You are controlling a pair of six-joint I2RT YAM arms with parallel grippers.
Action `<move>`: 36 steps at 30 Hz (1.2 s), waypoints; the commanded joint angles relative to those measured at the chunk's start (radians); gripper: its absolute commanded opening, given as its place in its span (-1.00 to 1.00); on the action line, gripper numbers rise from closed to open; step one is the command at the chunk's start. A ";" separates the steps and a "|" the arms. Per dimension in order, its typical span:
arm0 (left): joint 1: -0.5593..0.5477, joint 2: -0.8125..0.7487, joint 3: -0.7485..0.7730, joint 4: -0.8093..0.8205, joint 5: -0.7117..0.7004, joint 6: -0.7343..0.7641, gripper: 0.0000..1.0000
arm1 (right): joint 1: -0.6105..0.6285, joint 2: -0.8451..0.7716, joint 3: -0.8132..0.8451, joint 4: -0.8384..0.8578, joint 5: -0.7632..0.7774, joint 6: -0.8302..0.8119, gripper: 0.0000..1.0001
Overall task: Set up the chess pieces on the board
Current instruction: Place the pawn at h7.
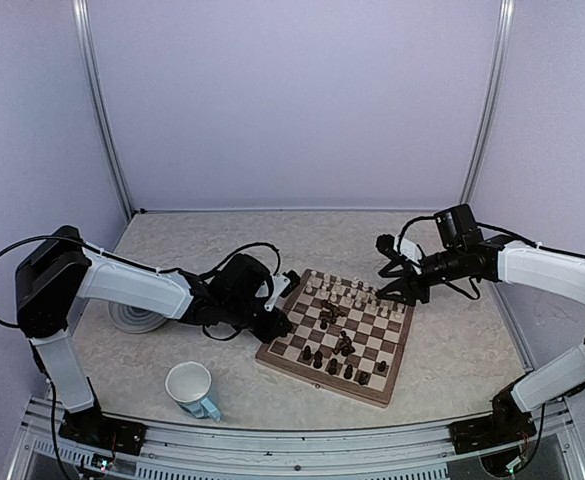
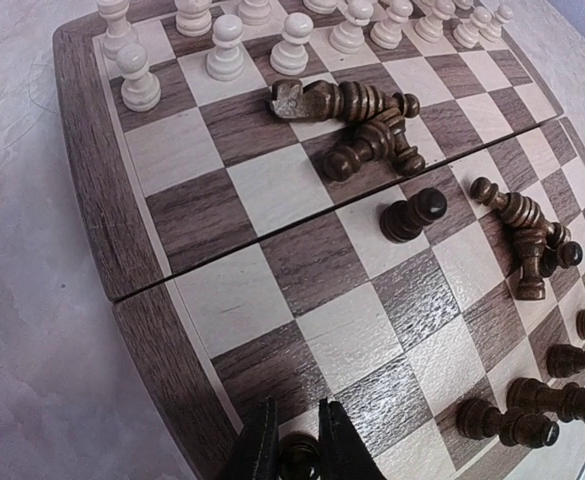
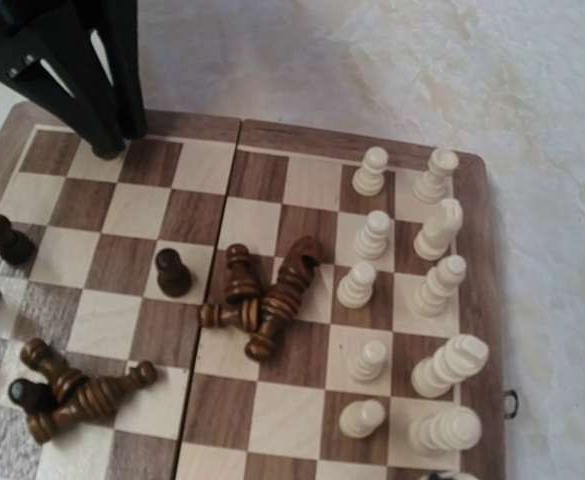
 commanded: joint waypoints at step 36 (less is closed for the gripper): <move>-0.031 0.011 0.055 -0.077 -0.006 0.029 -0.65 | -0.008 0.021 -0.005 -0.011 -0.022 -0.007 0.14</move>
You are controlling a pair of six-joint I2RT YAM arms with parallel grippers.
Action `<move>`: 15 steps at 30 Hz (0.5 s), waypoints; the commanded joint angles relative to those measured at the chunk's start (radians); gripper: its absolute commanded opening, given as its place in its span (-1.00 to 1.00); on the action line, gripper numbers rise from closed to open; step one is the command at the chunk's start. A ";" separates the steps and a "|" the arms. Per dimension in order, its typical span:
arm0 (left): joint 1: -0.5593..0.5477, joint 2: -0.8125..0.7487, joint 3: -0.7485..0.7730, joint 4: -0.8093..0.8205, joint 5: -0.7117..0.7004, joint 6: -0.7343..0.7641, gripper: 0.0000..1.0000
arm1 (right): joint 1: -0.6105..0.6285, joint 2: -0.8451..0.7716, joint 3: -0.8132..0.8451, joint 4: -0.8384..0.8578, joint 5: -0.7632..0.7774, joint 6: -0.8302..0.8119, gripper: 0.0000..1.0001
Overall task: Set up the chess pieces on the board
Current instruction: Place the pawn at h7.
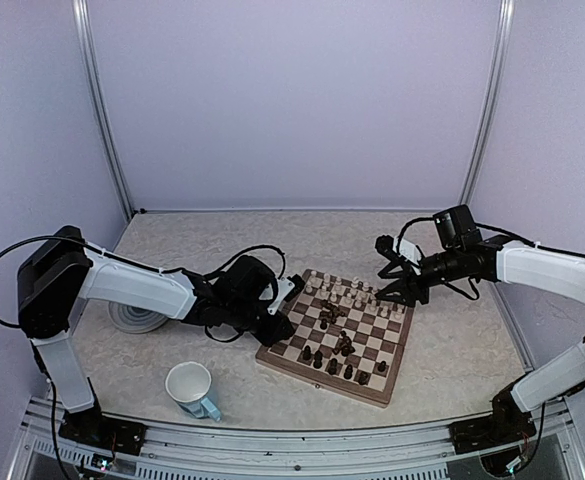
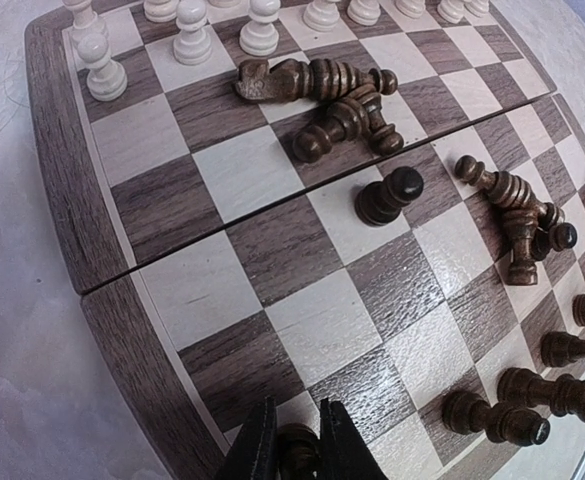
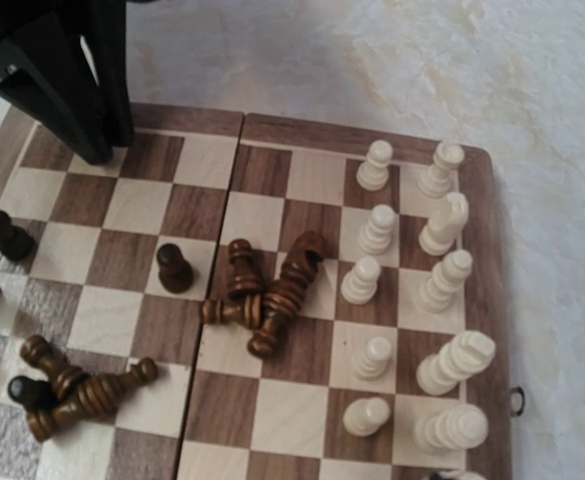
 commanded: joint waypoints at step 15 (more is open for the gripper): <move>-0.011 -0.042 0.036 -0.028 -0.046 0.001 -0.20 | 0.000 0.047 0.047 -0.074 -0.025 -0.029 0.15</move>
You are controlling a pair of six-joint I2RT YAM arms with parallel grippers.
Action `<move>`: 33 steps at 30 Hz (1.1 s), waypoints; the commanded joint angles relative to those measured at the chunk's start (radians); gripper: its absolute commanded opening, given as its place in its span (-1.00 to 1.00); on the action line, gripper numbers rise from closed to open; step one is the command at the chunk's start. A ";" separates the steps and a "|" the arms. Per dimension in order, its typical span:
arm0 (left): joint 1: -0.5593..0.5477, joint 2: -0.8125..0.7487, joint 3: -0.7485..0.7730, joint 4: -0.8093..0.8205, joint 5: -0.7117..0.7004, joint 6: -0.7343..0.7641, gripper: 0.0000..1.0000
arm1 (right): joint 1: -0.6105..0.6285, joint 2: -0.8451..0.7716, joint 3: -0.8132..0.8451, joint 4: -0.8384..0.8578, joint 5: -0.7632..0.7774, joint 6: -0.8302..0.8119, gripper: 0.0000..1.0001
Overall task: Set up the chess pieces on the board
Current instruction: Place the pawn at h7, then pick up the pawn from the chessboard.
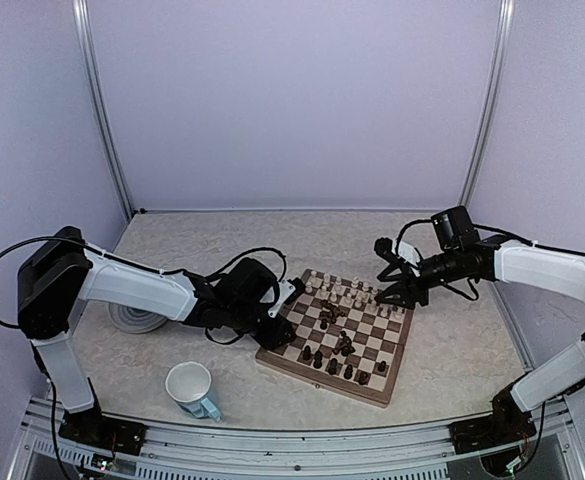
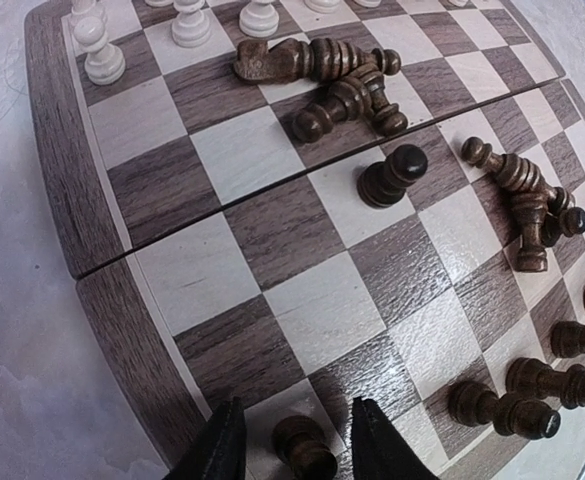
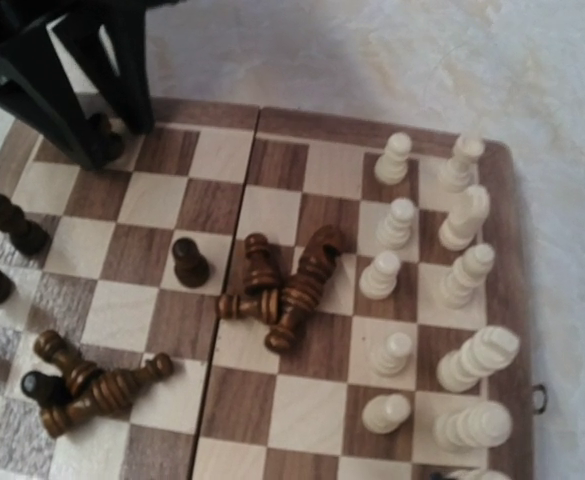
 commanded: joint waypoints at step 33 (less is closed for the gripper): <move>0.300 -0.404 -0.009 0.192 0.042 -0.077 0.00 | 0.360 0.533 0.486 -0.328 0.255 -0.145 -0.23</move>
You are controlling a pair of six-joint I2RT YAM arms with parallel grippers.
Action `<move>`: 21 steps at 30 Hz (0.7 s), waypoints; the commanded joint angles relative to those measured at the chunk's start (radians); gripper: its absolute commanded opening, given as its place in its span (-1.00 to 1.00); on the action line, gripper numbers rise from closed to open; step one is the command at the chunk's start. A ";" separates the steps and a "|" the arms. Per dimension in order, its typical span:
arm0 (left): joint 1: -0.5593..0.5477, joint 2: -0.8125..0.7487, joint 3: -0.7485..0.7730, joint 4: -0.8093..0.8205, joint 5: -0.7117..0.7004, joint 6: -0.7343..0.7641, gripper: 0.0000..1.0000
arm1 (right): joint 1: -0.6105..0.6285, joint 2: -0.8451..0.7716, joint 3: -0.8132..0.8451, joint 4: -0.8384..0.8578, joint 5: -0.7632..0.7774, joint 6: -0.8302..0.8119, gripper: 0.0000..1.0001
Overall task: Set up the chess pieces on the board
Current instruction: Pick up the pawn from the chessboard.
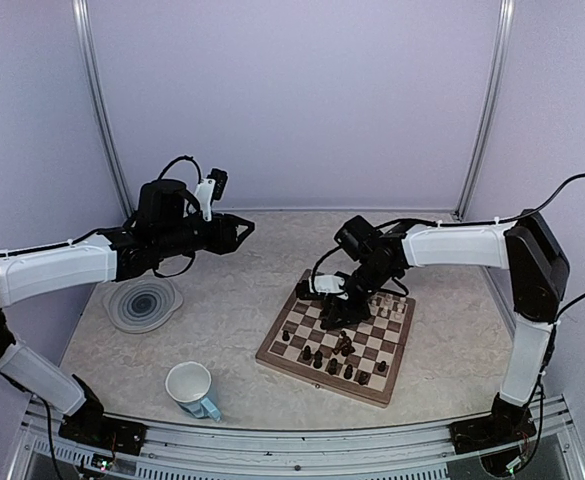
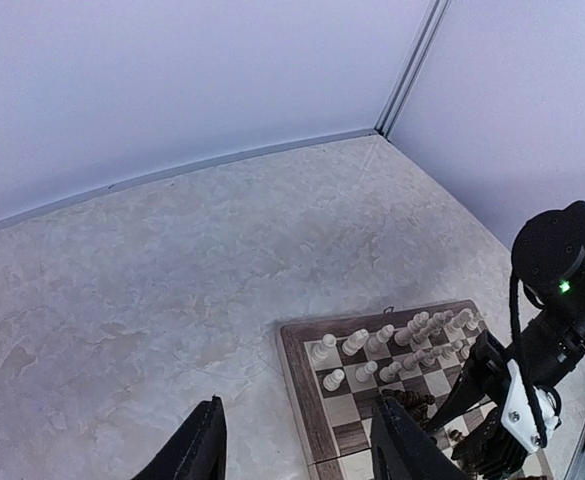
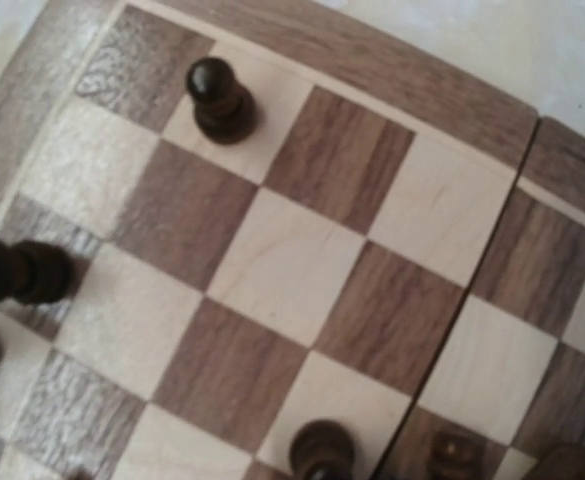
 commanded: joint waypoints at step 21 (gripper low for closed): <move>-0.012 0.010 0.017 0.000 0.044 0.019 -0.01 | 0.085 0.086 0.115 -0.062 -0.012 -0.006 -0.92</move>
